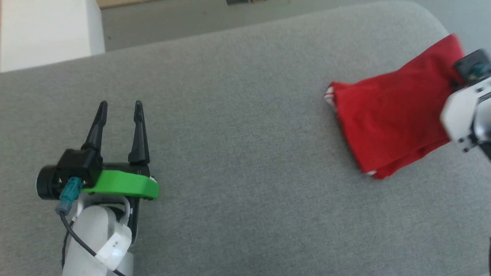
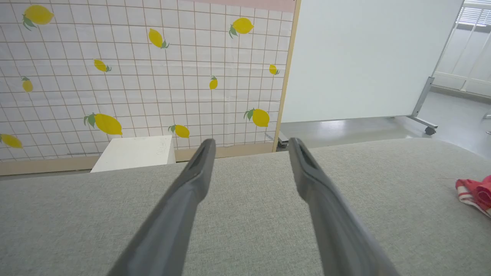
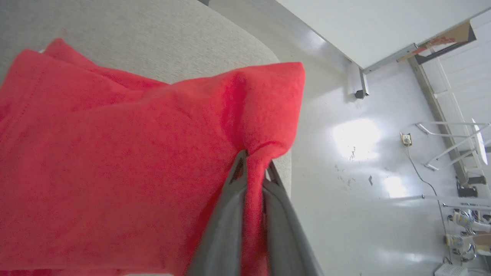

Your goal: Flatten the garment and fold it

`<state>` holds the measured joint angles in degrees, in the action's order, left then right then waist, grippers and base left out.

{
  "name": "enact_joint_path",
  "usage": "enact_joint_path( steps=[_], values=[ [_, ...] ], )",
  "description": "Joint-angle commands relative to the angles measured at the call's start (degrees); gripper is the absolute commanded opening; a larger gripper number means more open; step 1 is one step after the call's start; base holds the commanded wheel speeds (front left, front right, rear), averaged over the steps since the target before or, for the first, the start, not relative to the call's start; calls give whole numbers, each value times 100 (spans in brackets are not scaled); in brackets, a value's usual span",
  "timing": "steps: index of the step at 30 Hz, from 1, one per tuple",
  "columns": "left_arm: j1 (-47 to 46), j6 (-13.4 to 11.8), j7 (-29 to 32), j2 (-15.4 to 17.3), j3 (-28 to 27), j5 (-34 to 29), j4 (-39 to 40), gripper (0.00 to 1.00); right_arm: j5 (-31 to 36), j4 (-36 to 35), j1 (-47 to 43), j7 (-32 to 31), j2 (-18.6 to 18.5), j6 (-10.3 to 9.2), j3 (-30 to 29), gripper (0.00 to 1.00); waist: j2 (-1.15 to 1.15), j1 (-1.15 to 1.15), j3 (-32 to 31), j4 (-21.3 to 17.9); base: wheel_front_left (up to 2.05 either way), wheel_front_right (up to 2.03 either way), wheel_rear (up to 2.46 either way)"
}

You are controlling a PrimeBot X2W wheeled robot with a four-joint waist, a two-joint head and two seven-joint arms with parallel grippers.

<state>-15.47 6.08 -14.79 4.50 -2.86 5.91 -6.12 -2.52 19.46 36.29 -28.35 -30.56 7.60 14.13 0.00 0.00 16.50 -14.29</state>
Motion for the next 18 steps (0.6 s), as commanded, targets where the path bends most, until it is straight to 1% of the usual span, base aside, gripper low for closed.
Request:
enact_joint_path(
  steps=[1,5,8,12,14,15,16,17,18],
  values=[
    [-137,36,-21,83,7,-40,45,100,108,196,168,135,-29,-11,-167,0,0,0,542,-278,0,0,0],
    [-287,46,-21,171,50,-85,89,100,431,788,463,613,-6,-11,-756,0,0,0,849,-232,0,0,0],
    [-368,51,-21,231,84,-113,91,100,769,1184,633,938,99,-11,-1264,0,0,0,1013,-167,0,0,0],
    [-439,59,-21,259,161,-120,66,100,1156,1558,759,1327,240,-11,-1857,0,0,0,1114,-36,0,0,0],
    [-454,63,-21,262,185,-110,38,100,1319,1724,779,1496,281,-11,-2060,0,0,0,1106,30,0,0,0],
    [-453,63,-21,262,192,-105,21,100,1388,1788,789,1560,299,-11,-2181,20,0,0,1088,53,0,0,0],
    [-447,62,-21,256,197,-96,5,100,1492,1867,778,1636,318,-11,-2291,98,0,0,1049,85,0,0,0],
    [-439,63,-21,246,205,-85,-13,100,1559,1939,764,1666,334,-11,-2402,100,0,0,1003,116,0,0,0],
    [-422,61,-21,234,210,-74,-33,100,1628,1998,748,1734,367,-11,-2573,100,0,0,933,152,0,0,0]
  ],
)
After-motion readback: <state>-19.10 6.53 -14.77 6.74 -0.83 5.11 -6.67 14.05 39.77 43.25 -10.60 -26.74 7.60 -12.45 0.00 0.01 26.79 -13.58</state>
